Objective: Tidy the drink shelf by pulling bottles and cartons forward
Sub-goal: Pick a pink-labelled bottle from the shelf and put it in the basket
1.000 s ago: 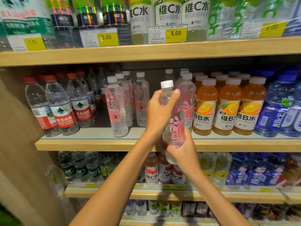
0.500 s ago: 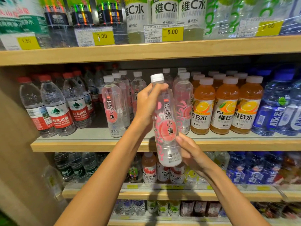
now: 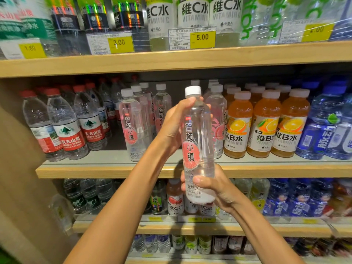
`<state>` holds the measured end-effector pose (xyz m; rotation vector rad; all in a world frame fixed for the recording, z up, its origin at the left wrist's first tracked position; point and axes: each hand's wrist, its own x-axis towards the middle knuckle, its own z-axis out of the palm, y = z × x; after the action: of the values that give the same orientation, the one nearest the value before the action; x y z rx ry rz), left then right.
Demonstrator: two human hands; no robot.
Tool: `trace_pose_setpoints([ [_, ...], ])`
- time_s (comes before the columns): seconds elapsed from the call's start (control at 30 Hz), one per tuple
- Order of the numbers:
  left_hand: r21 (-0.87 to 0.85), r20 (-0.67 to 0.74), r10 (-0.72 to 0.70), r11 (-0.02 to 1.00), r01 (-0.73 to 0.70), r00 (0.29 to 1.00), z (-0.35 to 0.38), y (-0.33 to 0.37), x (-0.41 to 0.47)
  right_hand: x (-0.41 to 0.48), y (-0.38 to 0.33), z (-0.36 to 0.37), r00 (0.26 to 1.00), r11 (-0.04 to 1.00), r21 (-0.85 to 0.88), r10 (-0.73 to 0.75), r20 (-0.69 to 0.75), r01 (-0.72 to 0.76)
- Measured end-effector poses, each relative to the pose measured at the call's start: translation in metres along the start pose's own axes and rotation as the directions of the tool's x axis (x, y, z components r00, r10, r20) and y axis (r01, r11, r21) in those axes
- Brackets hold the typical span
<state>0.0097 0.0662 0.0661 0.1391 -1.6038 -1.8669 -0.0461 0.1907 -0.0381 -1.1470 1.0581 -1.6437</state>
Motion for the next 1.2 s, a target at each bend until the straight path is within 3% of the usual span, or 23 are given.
trace_pose_setpoints([
  [0.1,0.355,-0.145,0.192,0.926,-0.130,0.971,-0.002,-0.004,-0.005,-0.001,0.000,0.000,0.990,0.996,-0.084,-0.050,-0.135,0.039],
  [0.2,0.541,-0.268,0.390,0.818,-0.197,0.881,0.002,-0.006,-0.012,0.001,0.000,0.002,0.930,0.936,-0.351,-0.156,-0.333,0.031],
  [0.33,0.544,-0.330,0.384,0.824,-0.159,0.862,0.024,-0.015,-0.020,0.005,0.006,0.012,0.851,0.794,-0.606,-0.288,-0.438,-0.043],
  [0.5,0.456,-0.498,0.405,0.875,-0.166,0.767,0.034,-0.012,-0.014,0.004,0.014,0.020,0.844,0.690,-0.723,-0.408,-0.348,0.035],
  [0.57,0.393,-0.509,0.389,0.898,-0.195,0.768,0.031,-0.008,-0.011,0.004,0.013,0.019,0.865,0.688,-0.724,-0.389,-0.315,0.045],
  [0.7,0.102,-0.369,0.185,0.982,-0.158,0.911,0.015,-0.001,-0.010,-0.001,-0.003,0.006,0.946,0.875,-0.481,-0.201,-0.253,0.058],
  [0.8,-0.159,-0.062,-0.014,0.987,0.004,0.998,0.000,0.007,-0.008,-0.004,-0.014,-0.001,1.000,0.996,-0.088,0.008,-0.028,-0.011],
  [0.87,-0.345,0.237,-0.050,0.929,0.132,0.970,-0.005,0.012,-0.007,-0.005,-0.017,-0.001,0.984,0.993,0.089,0.067,0.164,-0.083],
  [0.93,-0.473,0.418,-0.020,0.849,0.237,0.908,-0.007,0.013,-0.006,-0.003,-0.019,0.003,0.958,0.984,0.148,0.057,0.283,-0.102],
  [1.07,-0.553,0.536,0.025,0.766,0.329,0.844,-0.008,0.004,-0.004,0.005,-0.017,0.017,0.946,0.984,0.134,0.068,0.318,-0.116],
  [1.2,-0.567,0.510,0.005,0.754,0.332,0.860,-0.017,-0.006,-0.005,0.009,-0.009,0.024,0.980,0.997,0.044,0.052,0.192,-0.062],
])
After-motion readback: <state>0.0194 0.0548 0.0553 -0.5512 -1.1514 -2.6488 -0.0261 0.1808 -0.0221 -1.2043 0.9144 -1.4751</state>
